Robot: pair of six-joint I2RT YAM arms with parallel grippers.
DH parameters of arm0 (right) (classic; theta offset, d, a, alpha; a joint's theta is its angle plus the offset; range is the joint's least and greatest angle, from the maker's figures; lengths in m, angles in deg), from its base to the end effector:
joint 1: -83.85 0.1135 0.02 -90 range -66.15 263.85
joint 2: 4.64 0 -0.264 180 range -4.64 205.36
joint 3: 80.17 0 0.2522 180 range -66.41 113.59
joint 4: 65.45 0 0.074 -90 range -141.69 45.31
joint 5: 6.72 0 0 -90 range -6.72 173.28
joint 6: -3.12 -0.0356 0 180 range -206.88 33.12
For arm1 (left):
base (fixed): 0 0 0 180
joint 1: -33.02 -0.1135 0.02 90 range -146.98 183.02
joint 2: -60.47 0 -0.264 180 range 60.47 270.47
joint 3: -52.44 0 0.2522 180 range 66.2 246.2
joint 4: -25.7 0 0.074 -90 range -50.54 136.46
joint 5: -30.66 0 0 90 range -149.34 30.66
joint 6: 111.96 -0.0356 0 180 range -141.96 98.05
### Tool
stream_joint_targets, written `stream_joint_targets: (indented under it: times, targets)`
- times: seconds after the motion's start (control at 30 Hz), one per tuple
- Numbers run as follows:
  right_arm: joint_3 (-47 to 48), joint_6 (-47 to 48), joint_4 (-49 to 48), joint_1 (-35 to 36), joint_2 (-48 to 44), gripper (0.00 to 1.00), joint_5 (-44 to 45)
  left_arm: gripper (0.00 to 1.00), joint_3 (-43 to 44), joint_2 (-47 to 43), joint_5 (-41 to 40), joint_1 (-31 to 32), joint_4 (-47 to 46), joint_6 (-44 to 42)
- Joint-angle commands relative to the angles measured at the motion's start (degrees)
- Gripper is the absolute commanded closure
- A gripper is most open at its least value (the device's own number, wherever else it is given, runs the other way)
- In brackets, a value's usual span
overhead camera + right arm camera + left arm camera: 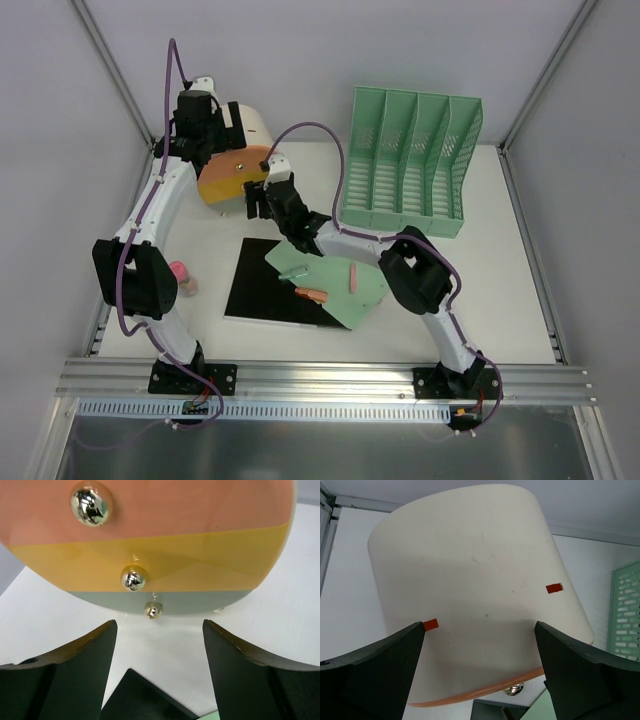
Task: Organize the desk
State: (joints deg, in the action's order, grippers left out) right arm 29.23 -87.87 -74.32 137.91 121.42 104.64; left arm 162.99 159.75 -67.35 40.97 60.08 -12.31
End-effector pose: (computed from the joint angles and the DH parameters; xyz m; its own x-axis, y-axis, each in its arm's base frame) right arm 0.3176 0.4160 0.2401 -0.0889 -0.0952 -0.9915 -0.5408 0.8406 -0.0322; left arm 0.4071 -0.0518 0.3805 -0.3849 -0.1139 -0.9159 -0.0553 0.9934 -0.1003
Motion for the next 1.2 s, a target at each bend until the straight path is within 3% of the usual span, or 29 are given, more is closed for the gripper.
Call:
stream_joint_targets:
  times: [0.0,0.37,1.17]
  targets:
    - [-0.8,-2.4,-7.0,-0.2,-4.5,0.27,-0.3,0.06,-1.7,-0.9,-1.6,0.6,4.7,-2.1]
    - [2.1,-9.4,-8.4,-1.6,0.3,0.28,-3.9,0.06,-1.7,-0.8,-1.7,0.6,4.6,-2.4]
    - [9.4,-16.8,-5.3,-2.3,6.3,0.43,-7.4,0.06,-1.6,-0.7,-1.6,0.6,4.5,-2.4]
